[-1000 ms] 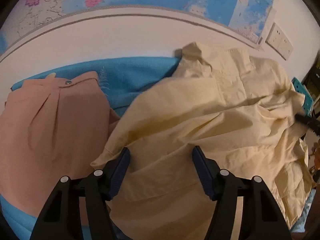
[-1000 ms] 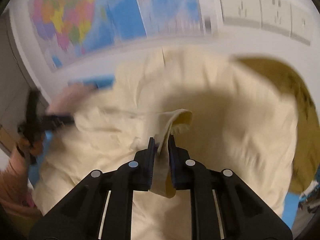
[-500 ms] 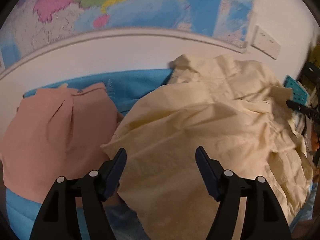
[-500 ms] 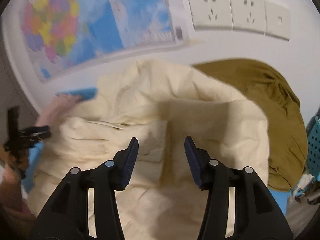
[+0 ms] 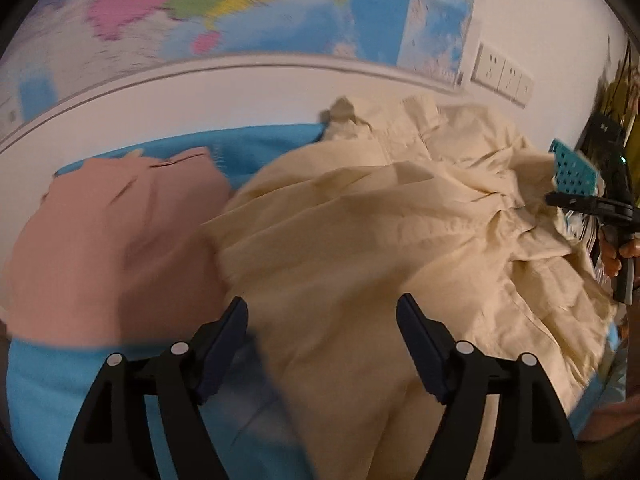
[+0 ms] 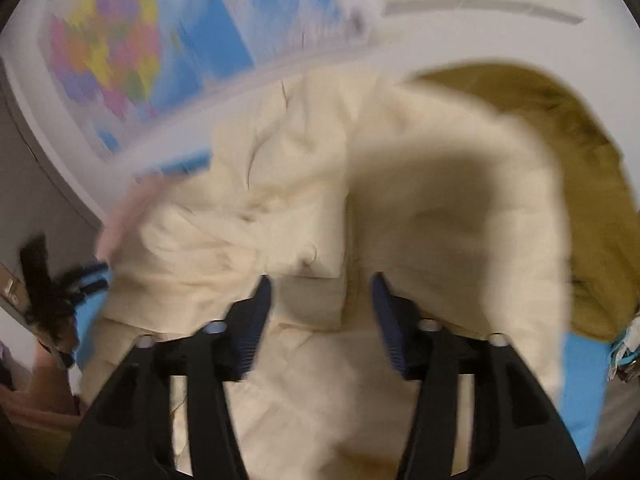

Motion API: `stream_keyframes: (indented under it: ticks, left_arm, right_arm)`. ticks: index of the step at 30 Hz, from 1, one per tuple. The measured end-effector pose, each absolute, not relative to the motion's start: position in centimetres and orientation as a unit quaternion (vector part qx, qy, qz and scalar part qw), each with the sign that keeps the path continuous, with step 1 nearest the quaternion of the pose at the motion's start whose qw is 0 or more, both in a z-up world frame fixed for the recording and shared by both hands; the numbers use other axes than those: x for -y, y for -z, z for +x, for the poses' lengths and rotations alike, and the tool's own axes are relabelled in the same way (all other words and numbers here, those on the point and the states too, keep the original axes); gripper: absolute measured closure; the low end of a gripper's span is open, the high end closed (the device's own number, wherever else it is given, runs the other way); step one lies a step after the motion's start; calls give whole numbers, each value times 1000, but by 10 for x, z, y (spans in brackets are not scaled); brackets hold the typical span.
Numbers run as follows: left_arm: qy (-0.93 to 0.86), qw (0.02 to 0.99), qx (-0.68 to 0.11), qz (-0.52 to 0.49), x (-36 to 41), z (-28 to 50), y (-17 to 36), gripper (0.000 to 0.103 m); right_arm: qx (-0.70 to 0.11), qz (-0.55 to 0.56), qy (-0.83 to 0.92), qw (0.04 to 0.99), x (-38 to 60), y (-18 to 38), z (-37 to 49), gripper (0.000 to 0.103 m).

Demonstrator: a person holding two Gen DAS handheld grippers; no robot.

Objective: Fold large clothes
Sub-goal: 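Lift the shirt with both grippers and fold it over onto itself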

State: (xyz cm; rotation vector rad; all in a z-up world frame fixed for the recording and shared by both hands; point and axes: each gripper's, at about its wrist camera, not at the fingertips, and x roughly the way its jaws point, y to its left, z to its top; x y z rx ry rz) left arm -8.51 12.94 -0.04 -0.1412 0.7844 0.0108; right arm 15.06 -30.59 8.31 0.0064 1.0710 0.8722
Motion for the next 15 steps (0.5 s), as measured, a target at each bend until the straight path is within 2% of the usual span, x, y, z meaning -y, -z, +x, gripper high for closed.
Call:
stream_keyframes:
  ticks: [4,10,15]
  left_arm:
    - [6,919,-377,-118,-145,-131,4,27]
    - [27,889,-420,-180,-147,-166,39,26]
    - [80,868,-428,-237,-133,-181,59,23]
  right_arm:
    - [-488,34,-368,790,368,-99,137,26]
    - [-554,82,-315,766,434,-52,103,20]
    - [-585,157,-337,721,463,-23,75,19]
